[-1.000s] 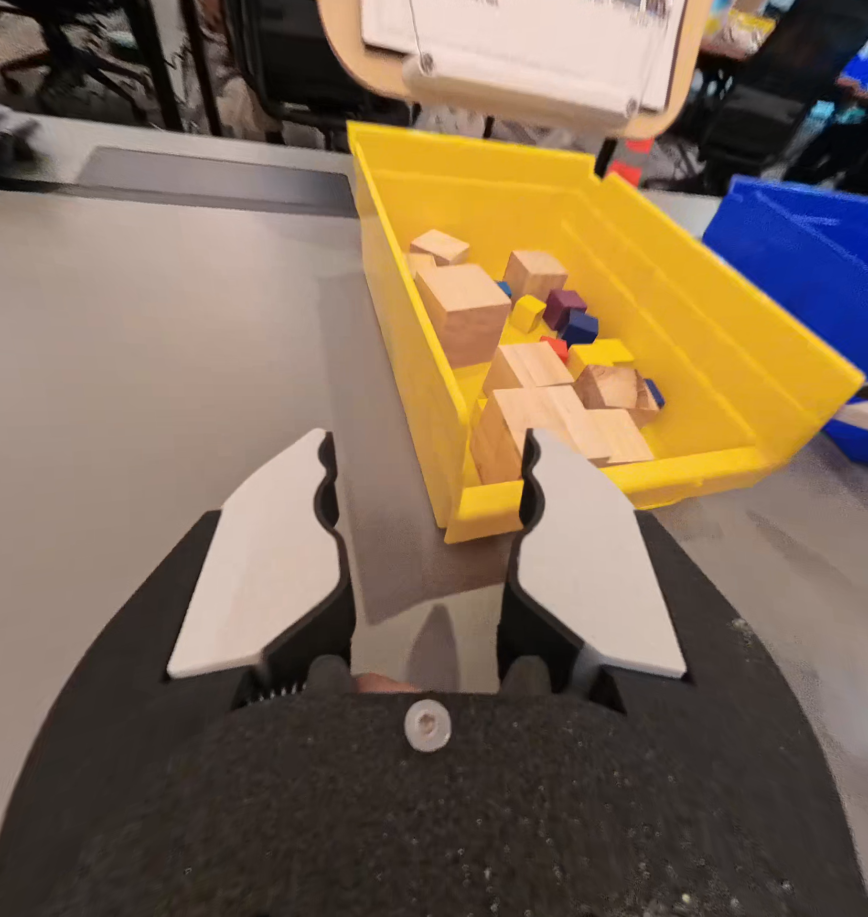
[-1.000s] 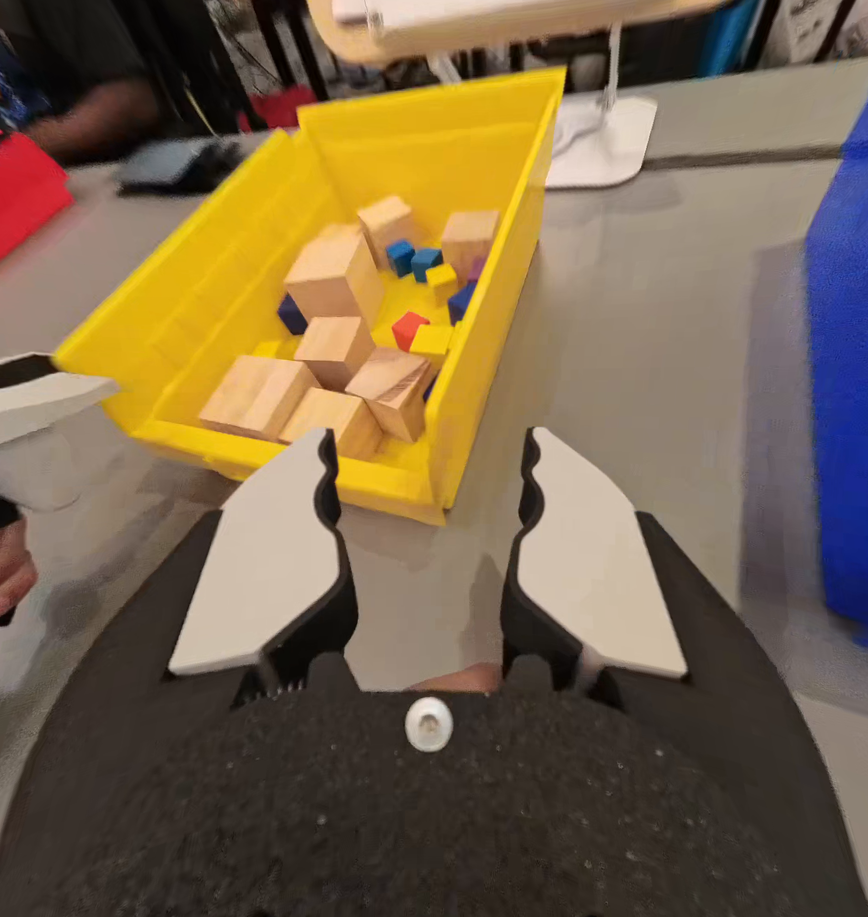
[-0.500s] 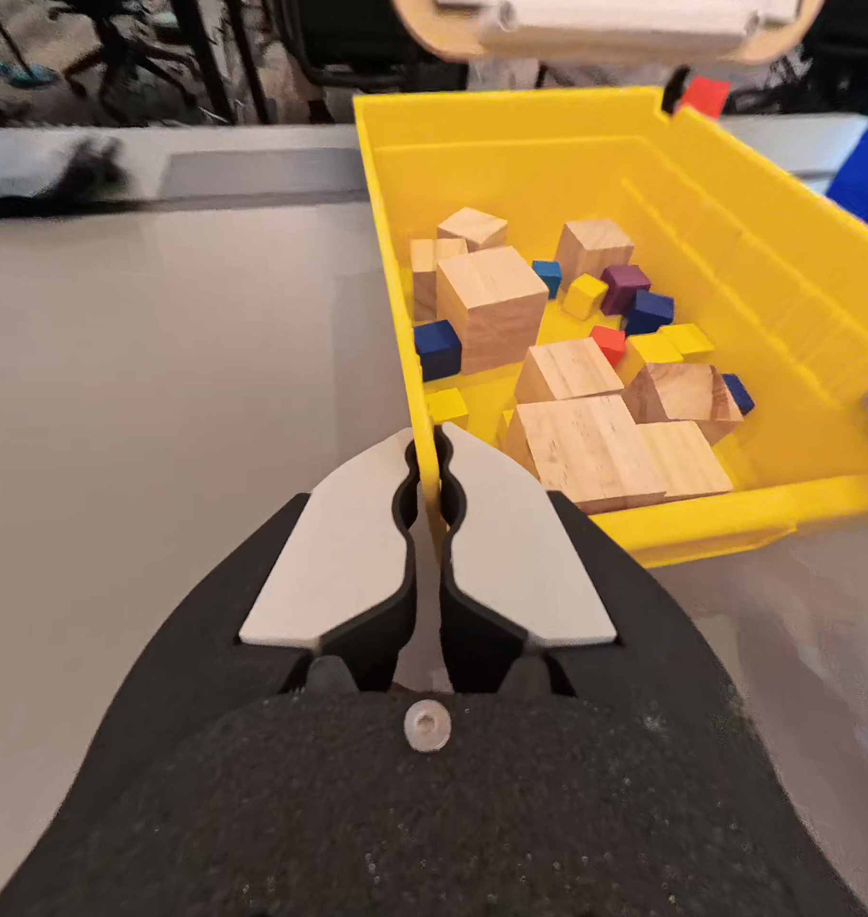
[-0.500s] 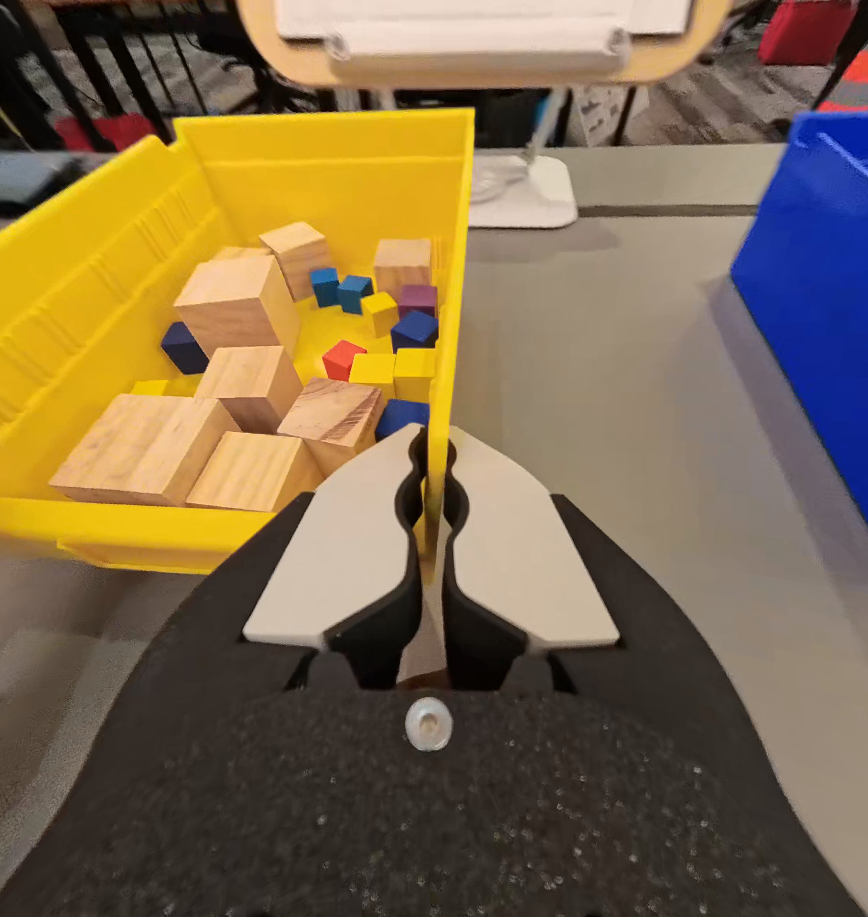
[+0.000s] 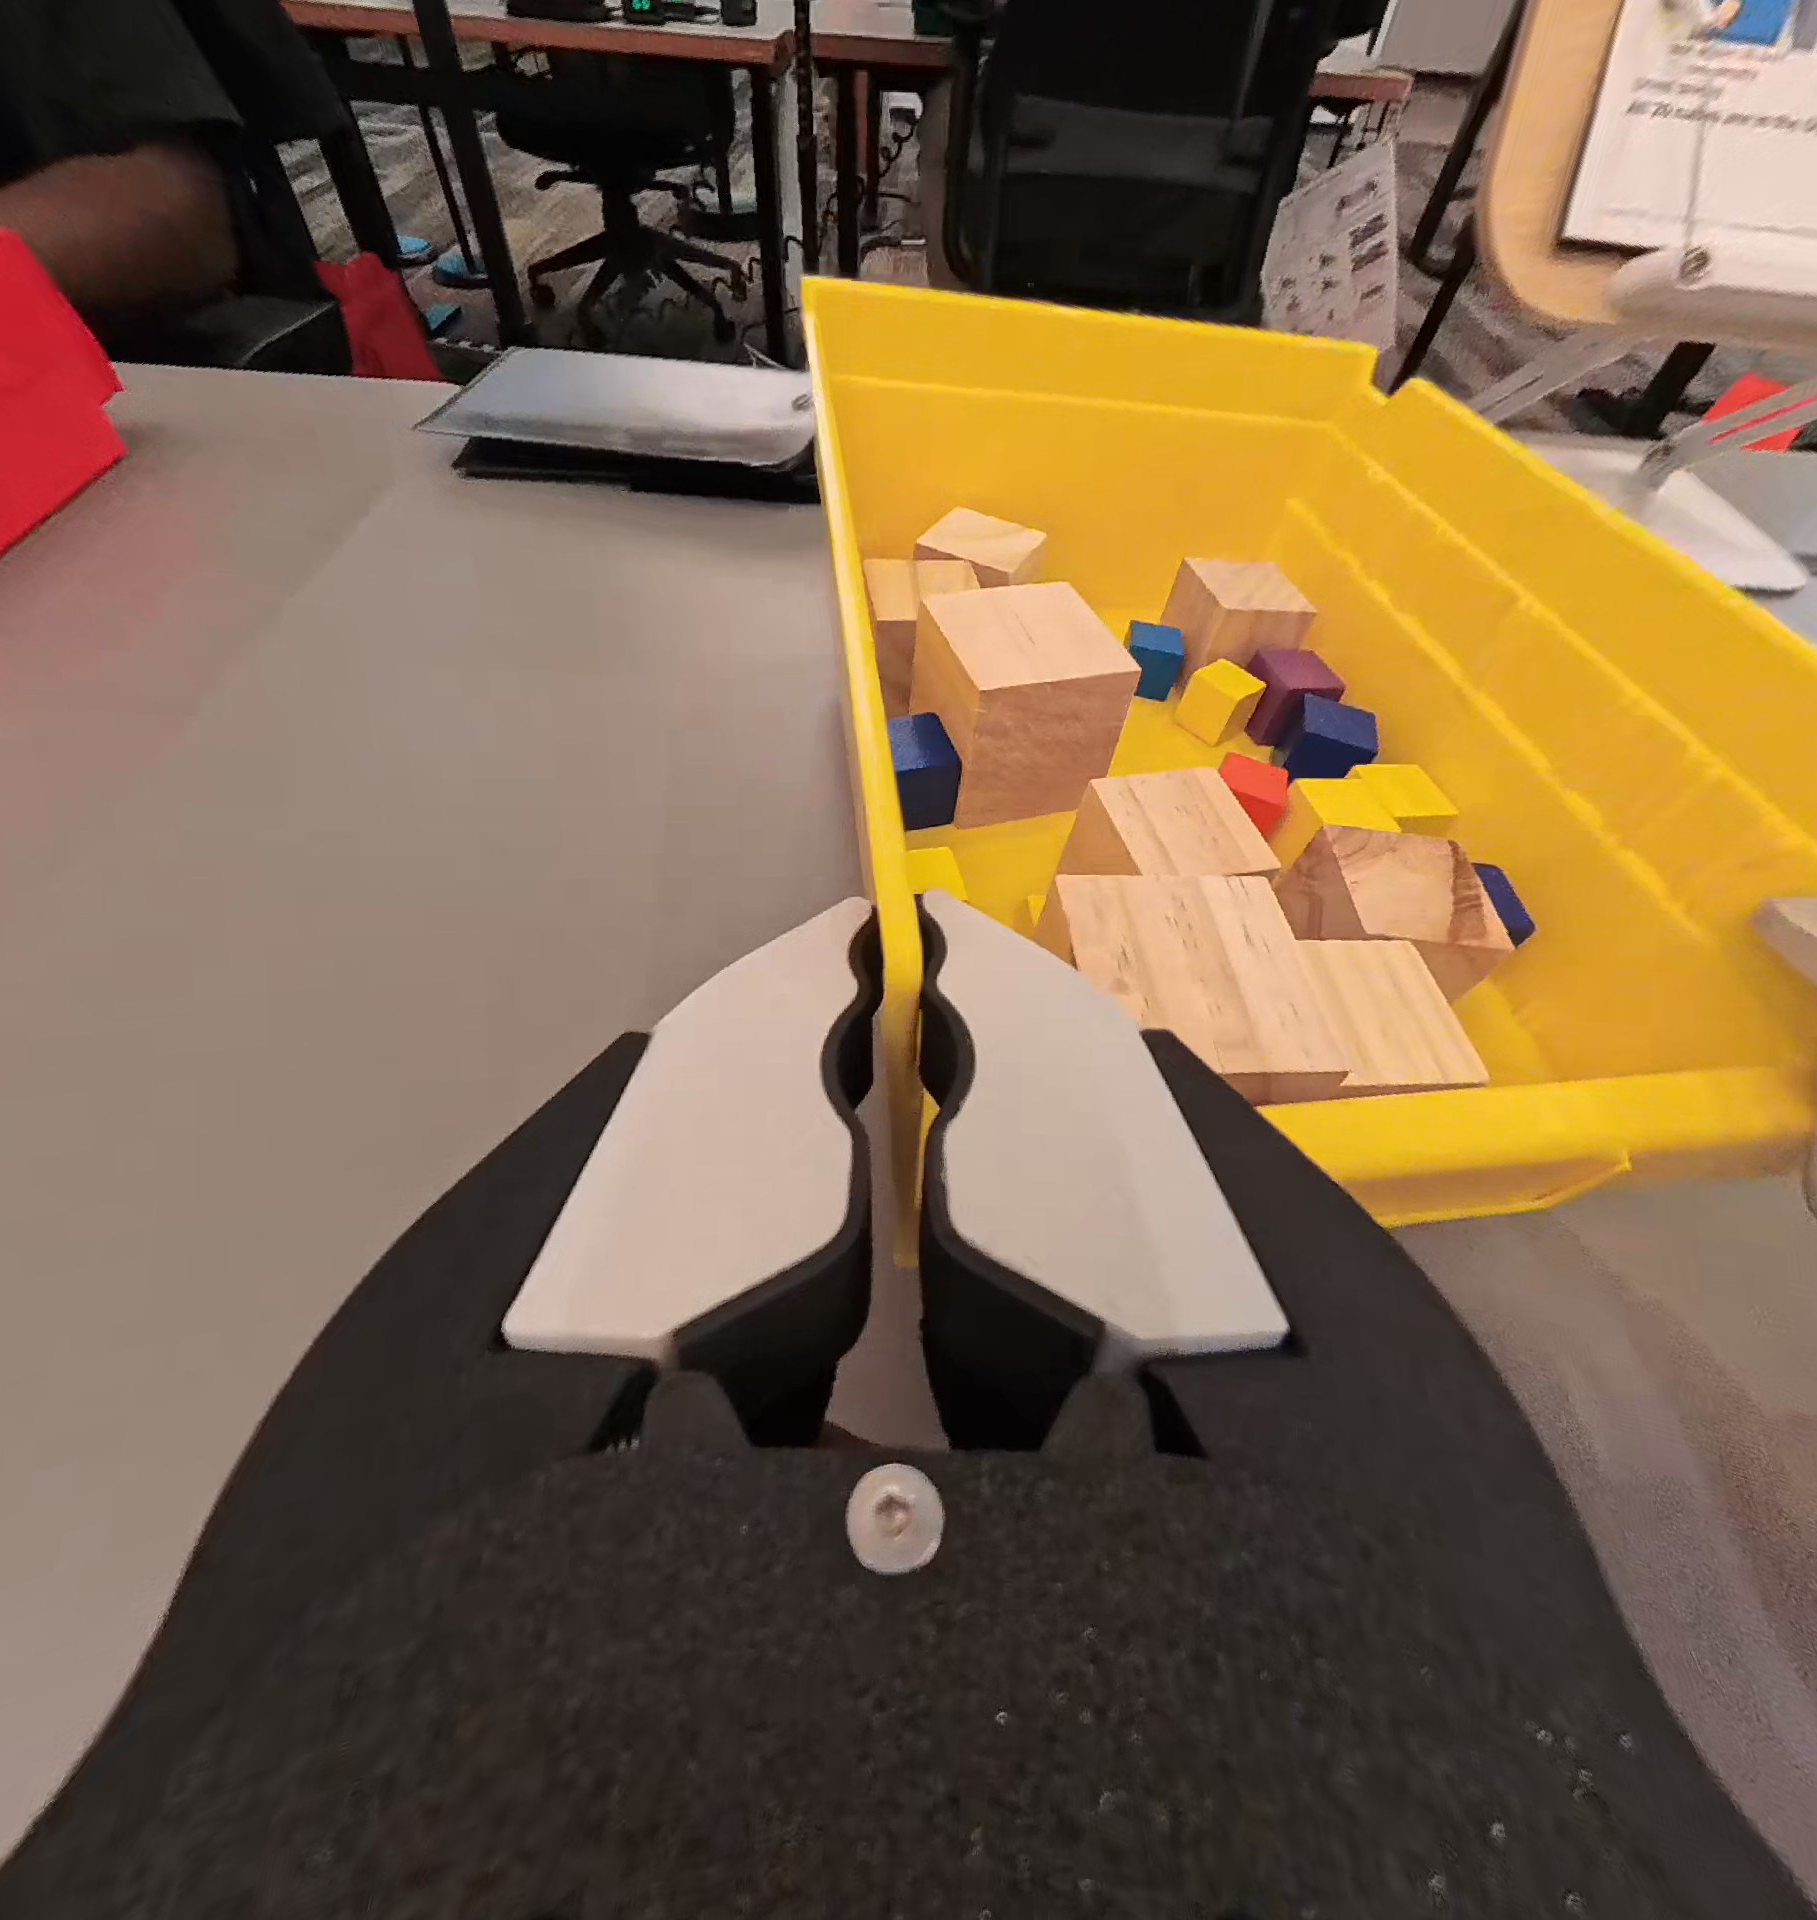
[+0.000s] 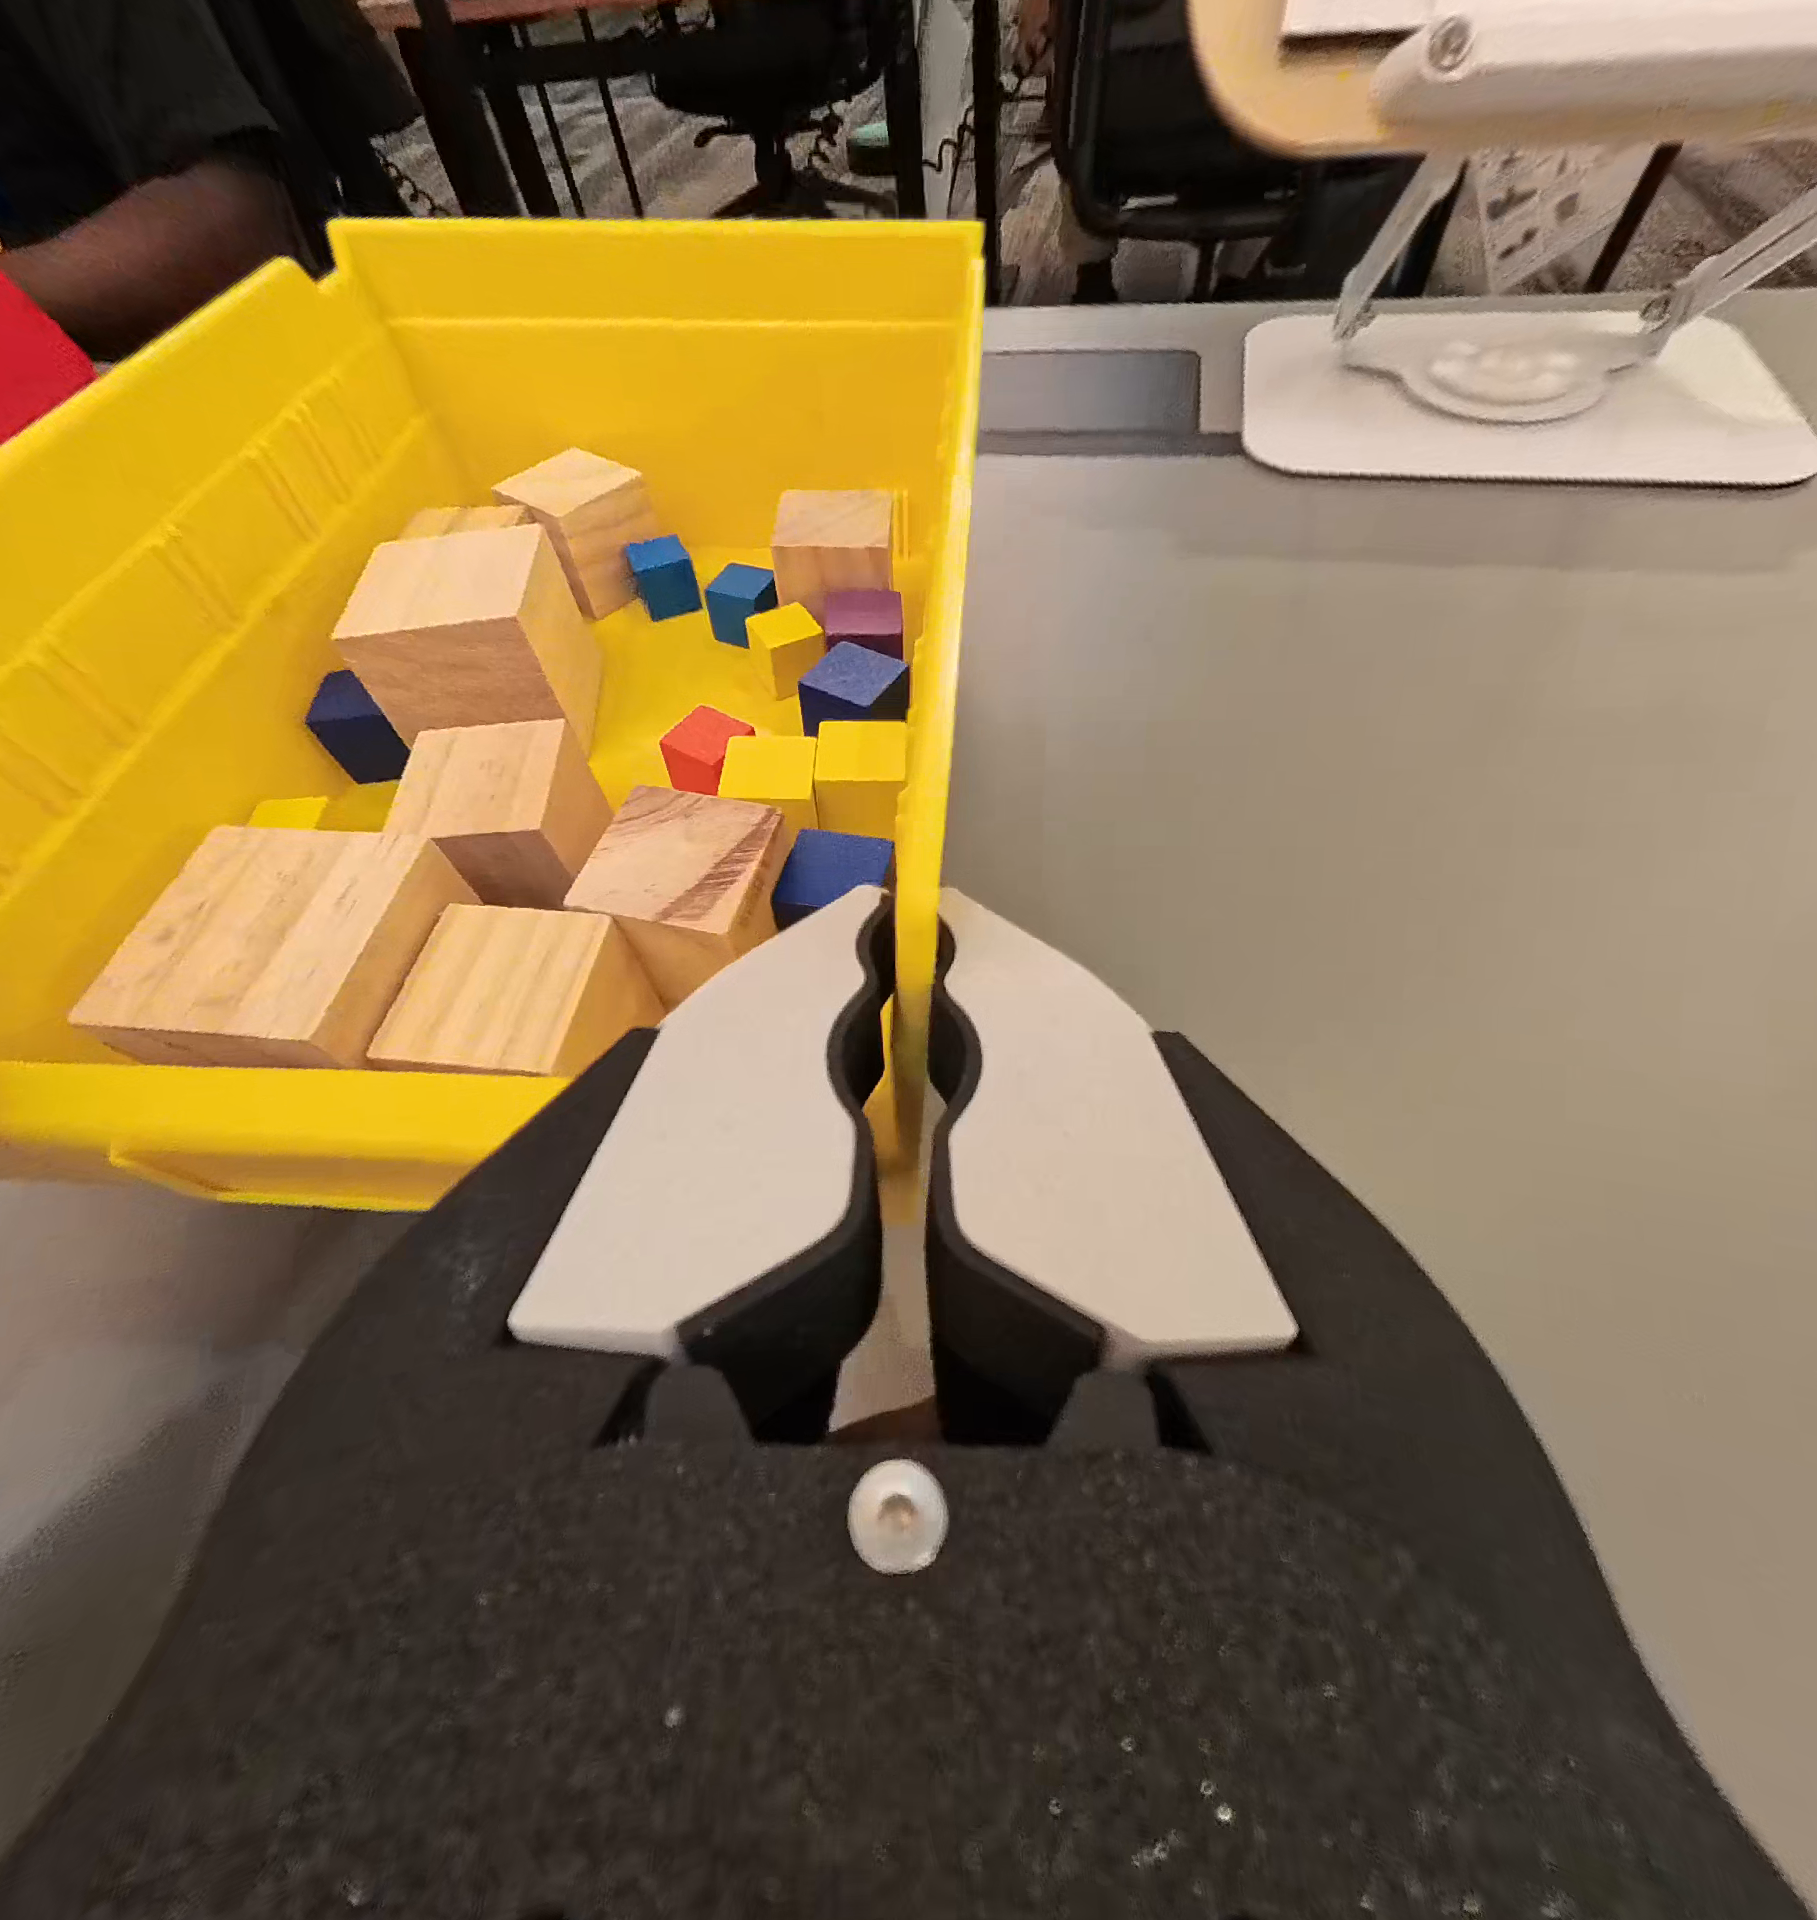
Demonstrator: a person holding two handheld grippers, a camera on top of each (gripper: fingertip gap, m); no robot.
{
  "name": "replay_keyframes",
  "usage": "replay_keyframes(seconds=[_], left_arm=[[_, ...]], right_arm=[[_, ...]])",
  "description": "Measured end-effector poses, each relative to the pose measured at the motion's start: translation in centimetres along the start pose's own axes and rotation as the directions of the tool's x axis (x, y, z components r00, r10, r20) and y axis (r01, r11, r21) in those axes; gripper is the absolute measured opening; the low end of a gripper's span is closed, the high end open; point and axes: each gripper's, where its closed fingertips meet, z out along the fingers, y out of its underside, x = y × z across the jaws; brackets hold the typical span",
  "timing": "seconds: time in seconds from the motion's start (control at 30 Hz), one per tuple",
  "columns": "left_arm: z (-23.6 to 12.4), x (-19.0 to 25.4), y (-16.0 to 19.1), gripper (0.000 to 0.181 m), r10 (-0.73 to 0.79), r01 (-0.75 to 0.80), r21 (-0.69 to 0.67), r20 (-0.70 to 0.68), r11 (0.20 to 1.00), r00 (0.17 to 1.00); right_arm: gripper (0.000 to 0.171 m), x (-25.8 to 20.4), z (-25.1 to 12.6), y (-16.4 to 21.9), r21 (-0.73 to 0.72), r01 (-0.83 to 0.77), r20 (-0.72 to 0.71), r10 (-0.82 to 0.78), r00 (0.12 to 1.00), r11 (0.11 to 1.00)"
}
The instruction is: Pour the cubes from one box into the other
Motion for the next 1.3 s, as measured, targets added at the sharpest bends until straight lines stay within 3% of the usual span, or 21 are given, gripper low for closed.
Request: replay_keyframes(seconds=[0.17,0.27,0.43,0.53,0.57,0.63,0.7,0.8,0.93,1.0,1.1,1.2,1.3], left_arm=[[1.1,-1.7,2.1,0.003,-0.006,0.006,-0.022,-0.026,1.0,1.0],[1.8,-1.7,2.1,0.003,0.003,-0.004,-0.017,-0.063,1.0,0.998],[3.4,-0.7,1.7,0.006,-0.006,-0.001,-0.057,-0.122,0.998,0.992],[3.1,0.8,1.8,0.032,-0.041,0.023,-0.096,-0.194,0.995,0.98],[2.7,1.3,1.9,0.042,-0.068,0.043,-0.113,-0.225,0.993,0.972],[2.0,2.3,2.2,0.062,-0.12,0.081,-0.149,-0.276,0.986,0.954],[1.4,2.3,2.4,0.069,-0.097,0.062,-0.146,-0.251,0.987,0.963],[-0.5,0.1,0.8,0.062,-0.035,0.029,-0.055,-0.094,0.998,0.995],[-4.9,1.2,-1.1,0.066,-0.08,0.081,0.004,-0.114,0.997,0.99],[-7.2,3.4,-0.4,0.066,-0.071,0.073,0.007,-0.148,0.997,0.986],[-9.9,7.0,2.3,0.058,-0.09,0.095,0.019,-0.193,0.995,0.977],[-10.8,9.5,4.8,0.056,-0.111,0.108,-0.026,-0.199,0.994,0.974],[-11.5,11.4,4.6,0.058,-0.155,0.155,-0.016,-0.236,0.988,0.959]], right_arm=[[0.003,-1.3,0.2,1.8,-0.044,-0.034,0.001,0.034,0.999,0.998],[0.008,-1.5,0.3,1.9,-0.049,-0.156,0.077,0.159,0.984,0.987],[0.014,-1.2,0.1,1.8,-0.103,-0.17,0.112,0.181,0.977,0.98],[0.02,-0.5,-0.9,1.8,-0.167,-0.075,0.202,0.108,0.973,0.983],[0.036,0.3,-1.6,1.4,-0.163,-0.027,0.227,0.064,0.972,0.986],[0.044,1.9,-4.0,-0.1,-0.11,0.049,0.297,-0.014,0.955,0.993],[0.045,4.1,-6.7,-1.5,-0.044,0.095,0.354,-0.073,0.932,0.995],[0.057,8.8,-10.6,-2.1,-0.062,0.033,0.4,-0.006,0.916,0.998],[0.06,18.9,-15.2,-1.7,0.007,0.018,0.31,-0.019,0.951,1.0],[0.056,25.2,-17.1,-0.5,0.034,0.044,0.201,-0.05,0.978,0.998],[0.057,34.0,-19.9,2.0,0.067,-0.052,0.05,0.049,0.998,0.996],[0.057,40.3,-22.2,3.4,0.147,-0.099,-0.025,0.104,0.994,0.984],[0.056,45.5,-23.1,3.7,0.134,-0.061,-0.138,0.079,0.987,0.989]])
